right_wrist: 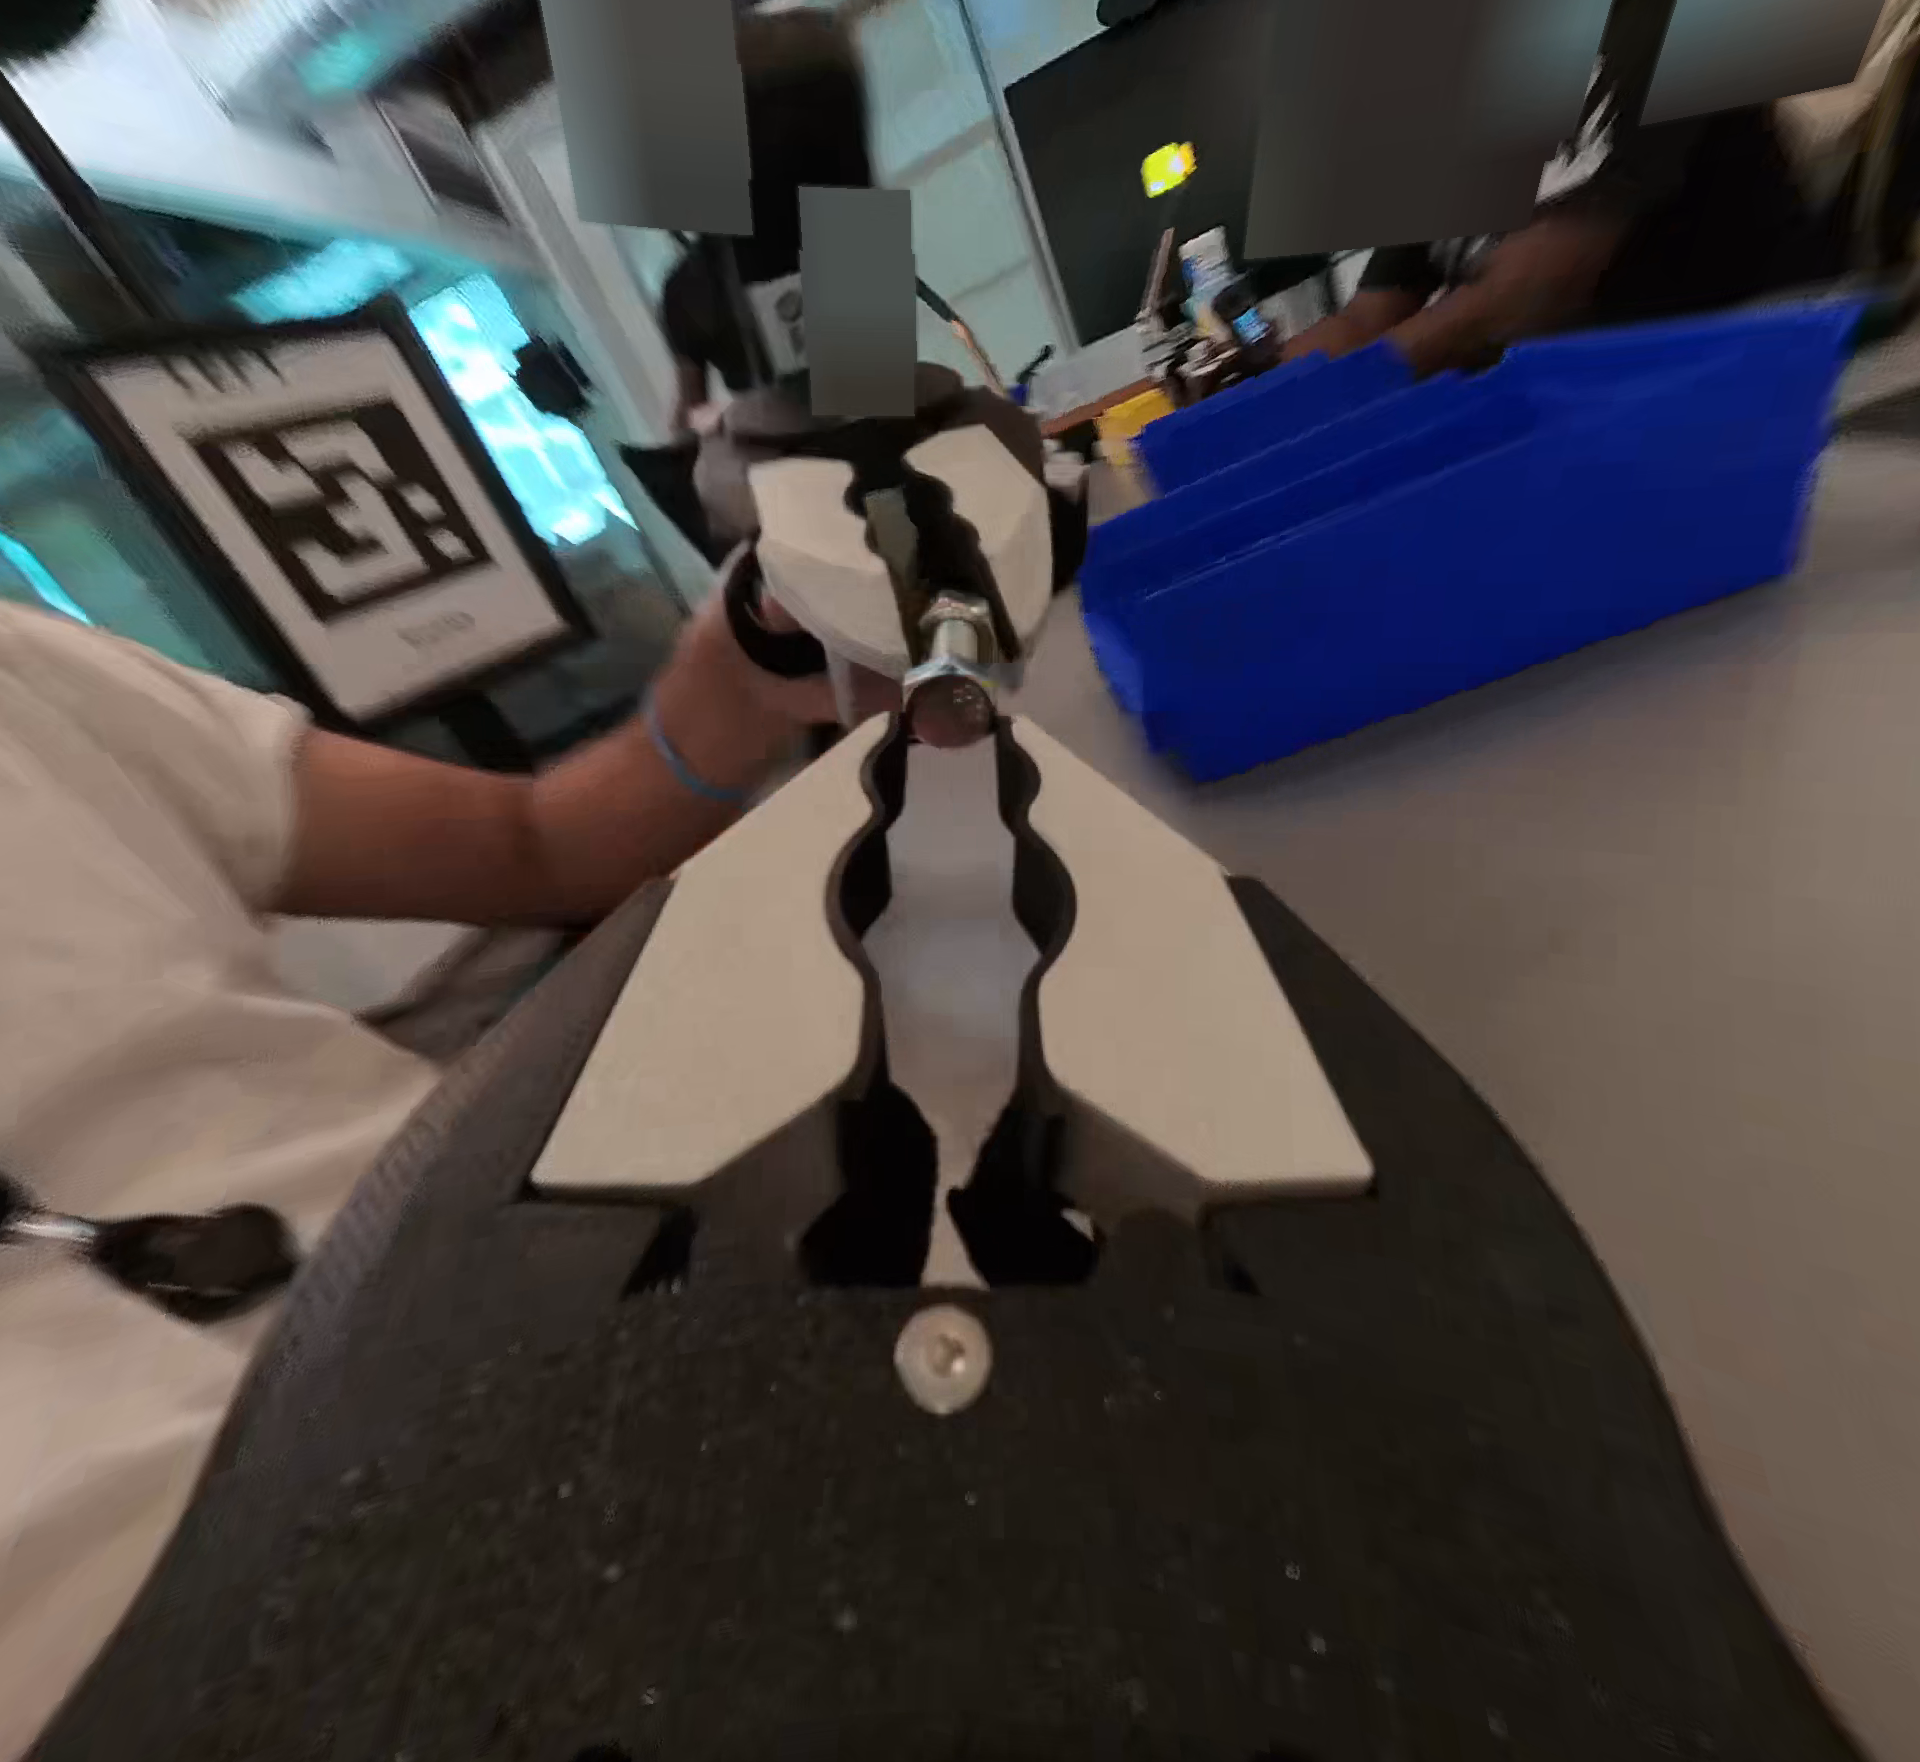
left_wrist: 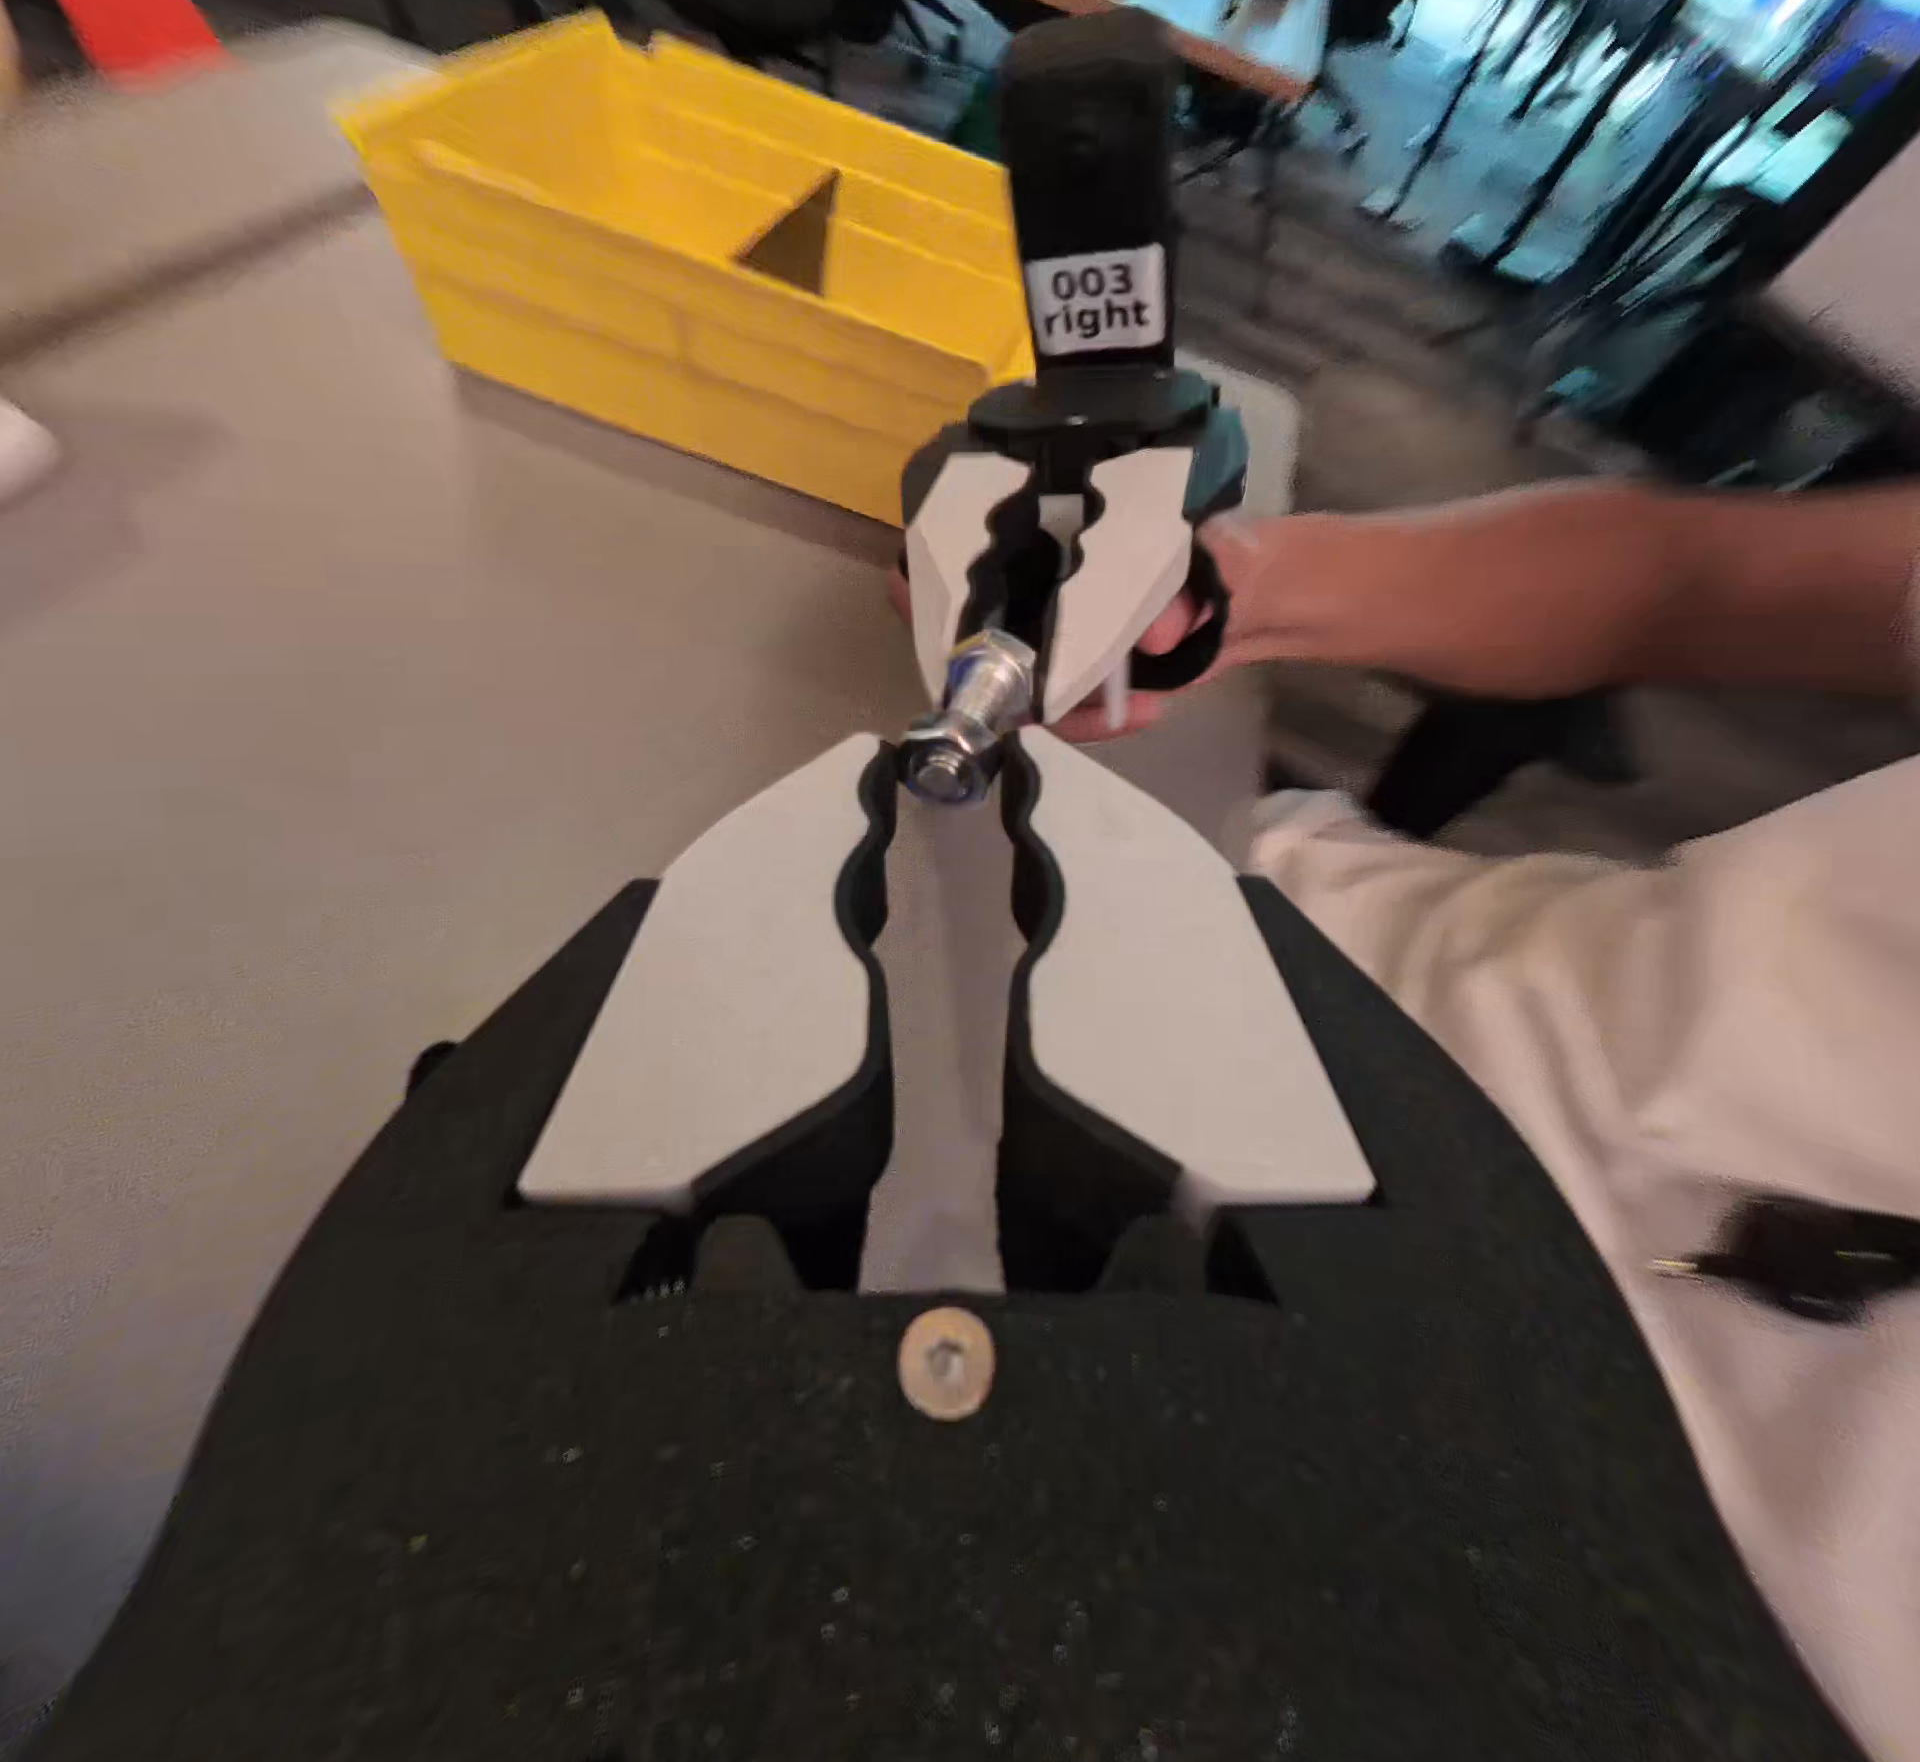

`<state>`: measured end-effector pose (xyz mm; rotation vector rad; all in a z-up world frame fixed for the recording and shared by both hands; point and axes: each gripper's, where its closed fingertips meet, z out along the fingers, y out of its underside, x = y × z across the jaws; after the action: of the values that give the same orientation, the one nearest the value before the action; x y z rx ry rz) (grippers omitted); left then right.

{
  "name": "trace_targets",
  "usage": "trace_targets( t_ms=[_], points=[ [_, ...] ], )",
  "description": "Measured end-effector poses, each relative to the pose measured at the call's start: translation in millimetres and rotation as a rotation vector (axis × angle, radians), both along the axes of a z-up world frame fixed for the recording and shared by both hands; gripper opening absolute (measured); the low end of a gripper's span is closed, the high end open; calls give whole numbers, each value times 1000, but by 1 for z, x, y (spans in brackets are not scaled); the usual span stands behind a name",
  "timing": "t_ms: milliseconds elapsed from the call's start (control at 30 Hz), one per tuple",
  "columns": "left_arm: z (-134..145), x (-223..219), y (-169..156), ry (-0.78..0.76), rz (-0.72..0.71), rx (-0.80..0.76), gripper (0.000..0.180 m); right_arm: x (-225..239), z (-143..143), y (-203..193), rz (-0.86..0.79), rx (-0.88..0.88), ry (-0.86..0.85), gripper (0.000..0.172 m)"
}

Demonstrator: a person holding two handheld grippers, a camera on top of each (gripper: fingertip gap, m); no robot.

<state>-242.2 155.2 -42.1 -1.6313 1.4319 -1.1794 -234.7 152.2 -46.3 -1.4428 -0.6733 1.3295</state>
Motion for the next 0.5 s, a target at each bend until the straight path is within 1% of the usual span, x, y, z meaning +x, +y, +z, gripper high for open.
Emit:
trace_targets(
  t_ms=[133,167,233,300,367,433,467,500],
  points=[
    [-4,-6,-5,-10,-46,-518,19,-4,-2,-2,-179,394,-237,16],
    [-5,-6,-5,-19,-58,-607,18,-5,-2,-2,-229,486,-293,16],
    [-10,-7,-1,-21,-48,-676,19,-6,-9,2,-307,595,-400,16],
    [-17,-7,2,16,-32,-635,20,-7,-15,4,-325,609,-433,16],
    [-18,-6,-2,44,-50,-533,35,-9,-14,3,-303,534,-375,16],
    [-19,-4,-6,68,-73,-369,56,-7,-9,5,-286,441,-293,16],
    [-23,-4,-3,96,-63,-250,64,-4,-7,5,-275,386,-246,16],
    [-26,-5,1,122,-49,-123,65,-1,-4,6,-258,328,-196,16]
  ],
)
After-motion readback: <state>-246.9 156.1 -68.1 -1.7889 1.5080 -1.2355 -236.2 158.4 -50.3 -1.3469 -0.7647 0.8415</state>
